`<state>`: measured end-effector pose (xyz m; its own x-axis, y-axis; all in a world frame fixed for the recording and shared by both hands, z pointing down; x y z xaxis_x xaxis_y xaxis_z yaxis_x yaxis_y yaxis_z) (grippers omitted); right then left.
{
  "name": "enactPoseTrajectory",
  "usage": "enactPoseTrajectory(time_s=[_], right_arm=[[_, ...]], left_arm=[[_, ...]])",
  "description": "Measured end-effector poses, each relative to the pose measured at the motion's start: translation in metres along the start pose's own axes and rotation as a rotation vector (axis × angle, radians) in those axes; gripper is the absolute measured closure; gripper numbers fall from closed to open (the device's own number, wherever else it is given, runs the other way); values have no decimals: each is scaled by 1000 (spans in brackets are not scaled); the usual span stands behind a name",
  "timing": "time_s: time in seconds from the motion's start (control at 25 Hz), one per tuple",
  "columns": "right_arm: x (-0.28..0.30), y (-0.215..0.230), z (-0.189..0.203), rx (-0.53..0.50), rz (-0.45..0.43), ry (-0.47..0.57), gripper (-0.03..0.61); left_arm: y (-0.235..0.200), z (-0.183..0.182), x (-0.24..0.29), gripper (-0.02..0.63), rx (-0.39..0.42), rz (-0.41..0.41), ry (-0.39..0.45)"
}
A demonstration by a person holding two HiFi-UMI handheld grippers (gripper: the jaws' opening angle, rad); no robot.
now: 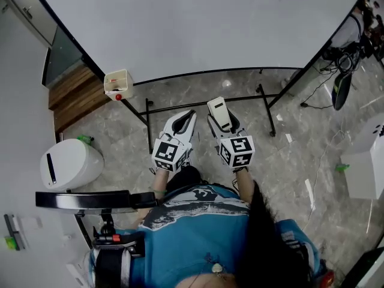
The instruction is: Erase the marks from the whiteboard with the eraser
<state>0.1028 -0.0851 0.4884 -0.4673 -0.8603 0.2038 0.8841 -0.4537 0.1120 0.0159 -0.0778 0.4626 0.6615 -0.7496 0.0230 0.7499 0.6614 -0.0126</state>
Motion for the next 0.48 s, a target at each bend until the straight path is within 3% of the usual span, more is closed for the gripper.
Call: enactPoseTrajectory(time_s=[0.48], right_arm=[[116,6,-36,-7,106,53,315]], left_arm=[[-116,5,42,609,-11,77,2]])
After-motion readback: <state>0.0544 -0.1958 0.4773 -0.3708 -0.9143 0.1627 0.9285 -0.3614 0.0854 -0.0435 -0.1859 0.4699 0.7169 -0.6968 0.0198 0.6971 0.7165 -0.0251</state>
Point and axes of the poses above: the fingertips, and each gripper's own axes: x forward along the fingers, y to its right, z out of its underside, the point moved 1 cm from there along -x, backward along the fingers, and after that the axes turned 2 degrees about -z, right-handed, at the moved point
